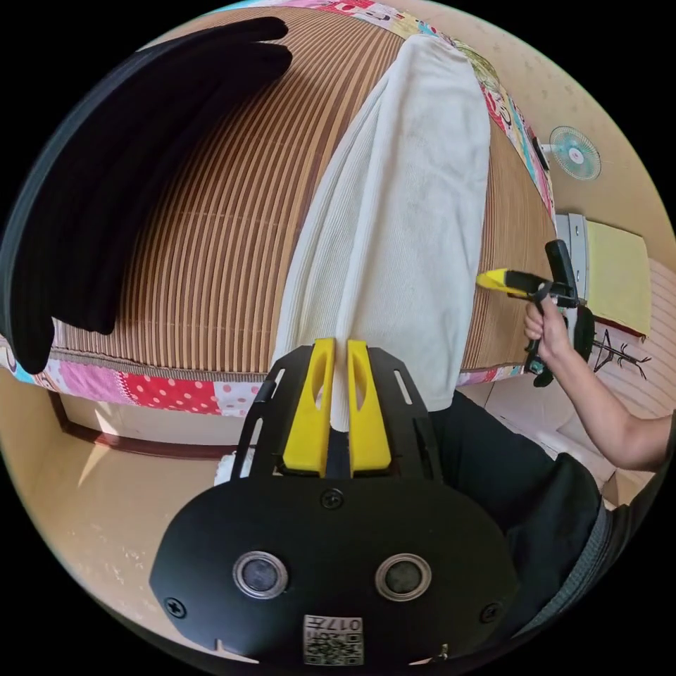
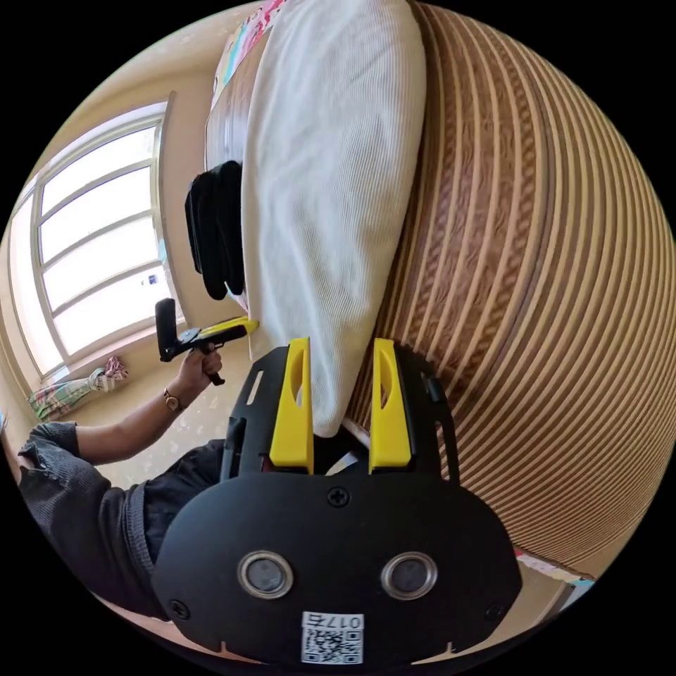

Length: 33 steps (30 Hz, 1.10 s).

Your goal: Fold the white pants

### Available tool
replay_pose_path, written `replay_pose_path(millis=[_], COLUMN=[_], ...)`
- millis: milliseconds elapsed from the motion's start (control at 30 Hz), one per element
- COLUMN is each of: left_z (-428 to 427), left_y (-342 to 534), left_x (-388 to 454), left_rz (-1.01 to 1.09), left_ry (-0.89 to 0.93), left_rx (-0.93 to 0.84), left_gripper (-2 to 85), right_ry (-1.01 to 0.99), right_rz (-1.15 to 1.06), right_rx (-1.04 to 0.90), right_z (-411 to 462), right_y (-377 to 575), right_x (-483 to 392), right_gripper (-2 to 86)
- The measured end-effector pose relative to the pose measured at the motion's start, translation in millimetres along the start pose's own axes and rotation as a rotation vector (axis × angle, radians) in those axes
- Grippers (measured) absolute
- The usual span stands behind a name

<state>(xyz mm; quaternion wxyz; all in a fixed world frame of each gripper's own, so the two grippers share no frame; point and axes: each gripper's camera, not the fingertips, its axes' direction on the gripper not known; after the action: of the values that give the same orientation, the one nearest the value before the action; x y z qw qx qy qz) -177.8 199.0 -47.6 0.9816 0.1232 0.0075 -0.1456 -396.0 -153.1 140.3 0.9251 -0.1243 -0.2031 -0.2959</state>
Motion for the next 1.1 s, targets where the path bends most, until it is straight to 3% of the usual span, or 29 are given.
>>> replay_pose_path(millis=[167,233,300,367,500,567,633,733,833,1000,1100], left_z=[-49,-93,-121,-138,-114,-99,-100,-121,-138,-128,-128], left_y=[12,27,37,48,49,48,56,69,75,57,54], left_x=[15,17,9,-2,-34,-46,-60,-75,-83,-82,-72], left_rz=[0.18,0.28,0.295,0.274,0.188,0.121,0.014,0.002,0.003,0.068,0.11], left_ry=[0.044,0.17,0.202,0.116,0.098,0.052,-0.115,0.052,0.178,0.223,0.151], left_rx=[-0.035,0.008,0.031,0.065,0.017,-0.024,-0.009,0.041,0.073,-0.047,-0.105], left_gripper=[2.0,1.9,1.8,1.8,2.0,2.1,2.1,5.7,9.7,12.9,11.1], right_ry=[0.099,0.119,0.162,0.136,0.208,0.113,0.039,0.108,0.039,-0.205,-0.251], right_rz=[-0.003,-0.047,-0.066,-0.065,0.09,0.092,0.063,0.136,0.21,0.282,0.258], right_rx=[0.101,0.151,0.195,0.228,0.213,0.139,0.126,0.144,0.19,0.209,0.183], right_z=[-7,-17,-19,-12,13,21,19,7,-1,3,-4], right_y=[33,43,52,52,33,25,27,41,50,45,46], right_x=[-32,-51,-63,-58,-16,1,10,28,58,117,133], right_gripper=[4.2,3.5,3.0,2.9,3.9,5.3,8.3,12.0,13.2,14.1,12.9])
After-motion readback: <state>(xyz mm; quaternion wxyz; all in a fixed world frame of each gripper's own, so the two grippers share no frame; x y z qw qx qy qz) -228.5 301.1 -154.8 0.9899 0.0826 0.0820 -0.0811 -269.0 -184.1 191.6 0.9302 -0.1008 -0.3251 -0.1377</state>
